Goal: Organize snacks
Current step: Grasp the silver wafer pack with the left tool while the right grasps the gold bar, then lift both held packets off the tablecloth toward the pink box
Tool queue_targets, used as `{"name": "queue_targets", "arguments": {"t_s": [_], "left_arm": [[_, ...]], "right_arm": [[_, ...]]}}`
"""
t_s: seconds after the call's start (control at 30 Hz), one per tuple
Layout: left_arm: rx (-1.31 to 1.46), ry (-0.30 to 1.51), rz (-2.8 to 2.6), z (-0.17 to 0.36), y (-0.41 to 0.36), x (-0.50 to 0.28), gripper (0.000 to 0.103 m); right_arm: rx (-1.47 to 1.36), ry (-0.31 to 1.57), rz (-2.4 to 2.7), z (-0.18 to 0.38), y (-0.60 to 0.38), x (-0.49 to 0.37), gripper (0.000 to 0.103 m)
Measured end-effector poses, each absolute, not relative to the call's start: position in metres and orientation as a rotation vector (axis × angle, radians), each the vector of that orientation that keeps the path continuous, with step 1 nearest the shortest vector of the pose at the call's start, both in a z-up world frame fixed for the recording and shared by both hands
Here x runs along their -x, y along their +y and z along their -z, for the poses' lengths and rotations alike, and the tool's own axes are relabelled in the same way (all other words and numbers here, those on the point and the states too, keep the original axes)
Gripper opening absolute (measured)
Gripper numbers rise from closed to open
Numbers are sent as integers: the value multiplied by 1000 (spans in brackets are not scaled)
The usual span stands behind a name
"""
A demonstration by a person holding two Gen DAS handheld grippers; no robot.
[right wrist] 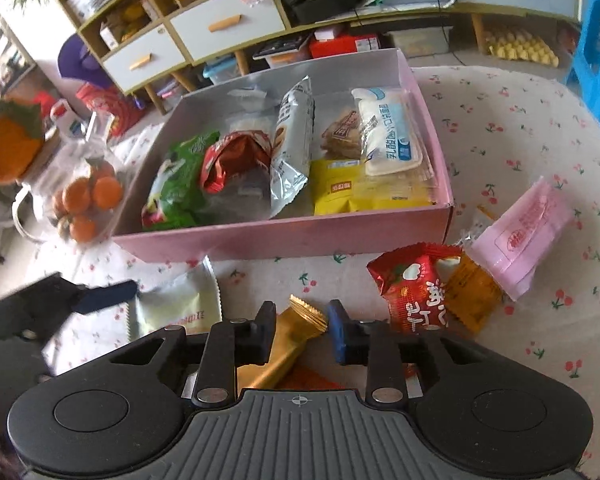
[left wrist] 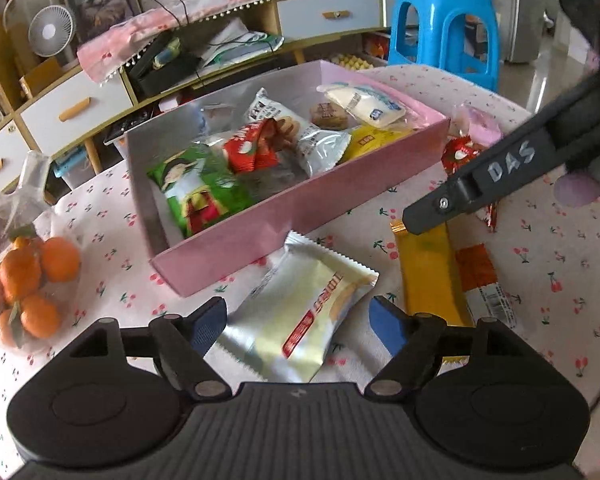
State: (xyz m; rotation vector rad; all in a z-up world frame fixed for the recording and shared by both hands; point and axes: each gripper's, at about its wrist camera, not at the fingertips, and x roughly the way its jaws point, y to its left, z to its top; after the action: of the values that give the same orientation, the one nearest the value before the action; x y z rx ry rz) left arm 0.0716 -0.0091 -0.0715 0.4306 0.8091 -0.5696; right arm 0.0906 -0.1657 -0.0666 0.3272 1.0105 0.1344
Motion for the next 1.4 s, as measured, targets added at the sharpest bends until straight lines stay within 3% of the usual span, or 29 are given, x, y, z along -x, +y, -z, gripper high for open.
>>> {"name": "queue_targets", "arguments": {"t_s": [0.13, 0.33, 0.43, 0.53, 0.6, 0.73, 0.97, 1.07, 1.1, 1.2, 1.4], "left_arm": [[-450, 793, 534, 76, -17, -72, 76], [-448, 807, 489, 71, -15, -67, 57], [-454, 813, 460, 69, -13, -63, 44], [-435, 829, 414, 66, -8, -58, 41], [-415, 837, 395, 63, -4, -56, 38], [-383, 848, 358, 58, 1, -51, 28], [-277, 869, 339, 48, 13, -56, 22], [-264, 872, 332, 47, 15, -58, 22], [-260, 872, 328, 47, 16, -58, 22], [-239, 862, 320, 44, 19, -59, 19], [-148, 864, 330, 34, 31, -63, 14]], "right_arm": [[-375, 1055, -123, 67, -166, -92, 31], [-420, 1073, -156, 65, -163, -92, 32], [-394, 1071, -169, 66, -155, -95, 25], [-372, 1066, -164, 68, -148, -98, 24], [-385, 1071, -165, 68, -146, -97, 29], [-400, 1082, -182, 65, -143, -92, 30], [-364, 1081, -218, 68, -130, -87, 30], [-374, 1074, -236, 69, -125, -86, 23], [-365, 1071, -237, 69, -122, -86, 10], [-376, 1077, -257, 69, -118, -86, 1], [-427, 1058, -272, 60, -123, -85, 0]]}}
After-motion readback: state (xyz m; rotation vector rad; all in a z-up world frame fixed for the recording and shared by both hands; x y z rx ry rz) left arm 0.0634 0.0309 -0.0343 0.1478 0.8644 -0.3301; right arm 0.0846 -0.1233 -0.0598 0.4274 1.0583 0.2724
